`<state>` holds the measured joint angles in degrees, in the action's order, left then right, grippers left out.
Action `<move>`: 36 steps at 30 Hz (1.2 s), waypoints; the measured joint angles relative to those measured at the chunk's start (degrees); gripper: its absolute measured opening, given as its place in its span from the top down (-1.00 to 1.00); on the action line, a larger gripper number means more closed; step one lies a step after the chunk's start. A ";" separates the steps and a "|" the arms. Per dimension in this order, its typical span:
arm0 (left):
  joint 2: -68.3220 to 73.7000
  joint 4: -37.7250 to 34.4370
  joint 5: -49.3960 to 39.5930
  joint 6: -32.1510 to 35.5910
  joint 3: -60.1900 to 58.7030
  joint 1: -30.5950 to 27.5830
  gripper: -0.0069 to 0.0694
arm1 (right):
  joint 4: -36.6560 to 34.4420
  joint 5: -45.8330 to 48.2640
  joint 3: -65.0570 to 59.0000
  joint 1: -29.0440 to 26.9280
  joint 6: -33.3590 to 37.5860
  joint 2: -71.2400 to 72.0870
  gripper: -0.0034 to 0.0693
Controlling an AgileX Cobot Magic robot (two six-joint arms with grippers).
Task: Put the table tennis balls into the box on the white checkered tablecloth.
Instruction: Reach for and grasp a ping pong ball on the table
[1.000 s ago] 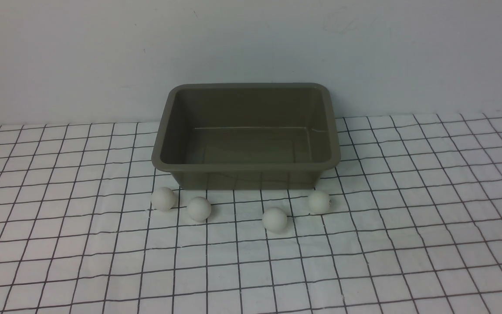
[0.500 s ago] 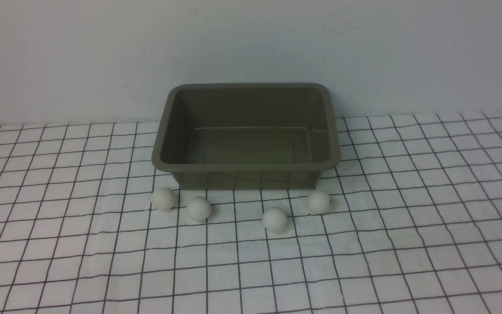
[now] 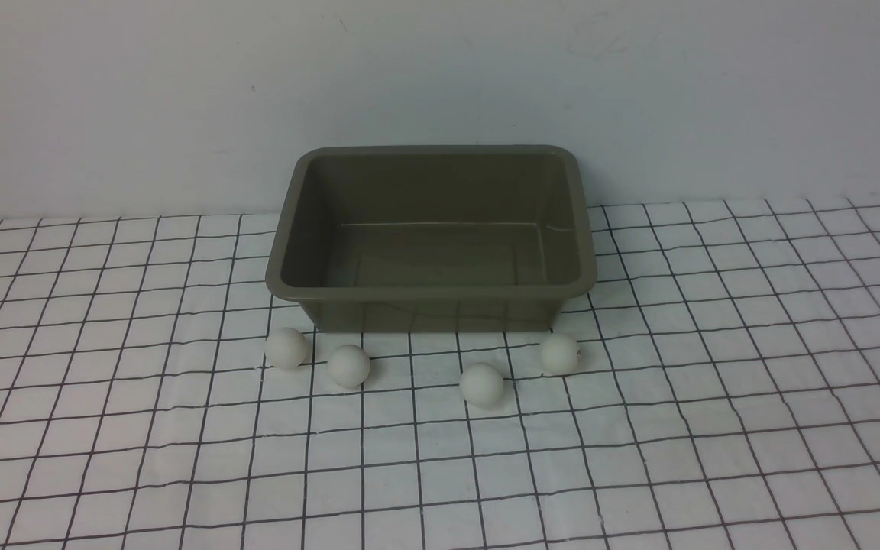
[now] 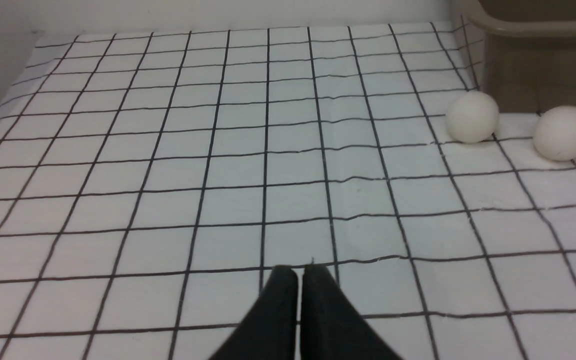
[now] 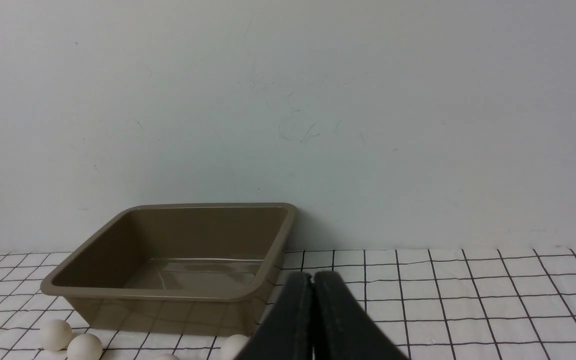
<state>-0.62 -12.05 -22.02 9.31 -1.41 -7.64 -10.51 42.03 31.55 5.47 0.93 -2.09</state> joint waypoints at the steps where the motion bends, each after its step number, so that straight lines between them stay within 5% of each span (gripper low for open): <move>1: 0.00 -2.57 0.31 -0.25 -0.12 0.00 0.83 | 0.00 0.00 0.00 0.00 0.00 0.00 0.95; 14: 0.00 -36.92 2.23 -1.92 -0.18 0.00 0.83 | -0.21 0.06 0.00 0.00 0.00 0.00 0.95; 36: 0.00 -46.92 2.09 -1.97 -0.18 0.00 0.83 | -0.21 0.23 0.00 0.00 0.16 0.00 0.95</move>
<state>-0.62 -58.97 -19.93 7.34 -1.59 -7.64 -10.72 42.26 31.55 5.47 1.09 -2.09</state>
